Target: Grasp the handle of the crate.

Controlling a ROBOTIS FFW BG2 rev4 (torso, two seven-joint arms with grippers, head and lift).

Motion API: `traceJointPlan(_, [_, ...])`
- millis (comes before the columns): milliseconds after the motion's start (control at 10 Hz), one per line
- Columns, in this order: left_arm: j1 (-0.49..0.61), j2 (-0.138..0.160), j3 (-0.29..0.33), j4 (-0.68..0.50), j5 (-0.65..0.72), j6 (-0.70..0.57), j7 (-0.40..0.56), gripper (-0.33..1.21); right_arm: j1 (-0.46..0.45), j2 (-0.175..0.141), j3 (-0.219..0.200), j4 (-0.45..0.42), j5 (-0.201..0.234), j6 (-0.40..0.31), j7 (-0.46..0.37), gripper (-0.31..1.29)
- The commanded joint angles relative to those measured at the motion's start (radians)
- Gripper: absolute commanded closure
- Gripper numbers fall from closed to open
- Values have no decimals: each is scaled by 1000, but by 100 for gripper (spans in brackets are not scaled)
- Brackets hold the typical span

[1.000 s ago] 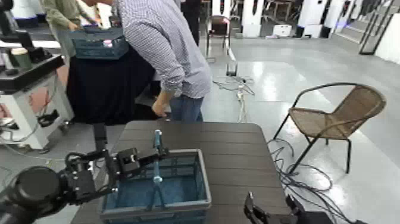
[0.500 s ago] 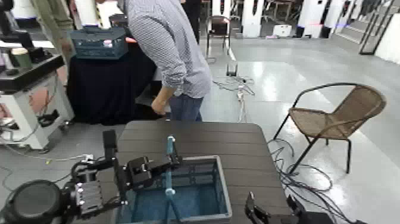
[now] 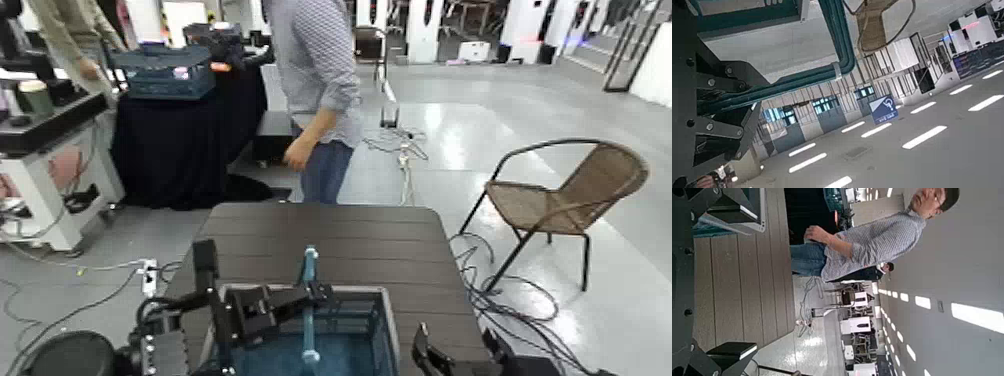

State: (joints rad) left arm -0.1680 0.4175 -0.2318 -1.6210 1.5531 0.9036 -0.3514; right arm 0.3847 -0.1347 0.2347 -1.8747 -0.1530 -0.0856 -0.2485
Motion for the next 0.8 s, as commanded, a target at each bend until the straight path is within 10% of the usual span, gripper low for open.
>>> traceJointPlan(100, [11,0,-38,-27,45,-17,-1,119,-1,-2,0,3,1,0,0,15])
traceJointPlan(800, [24,-20,-87,-25,105,-49,-17,119,-3,-2,0,8,16,-10,0,15])
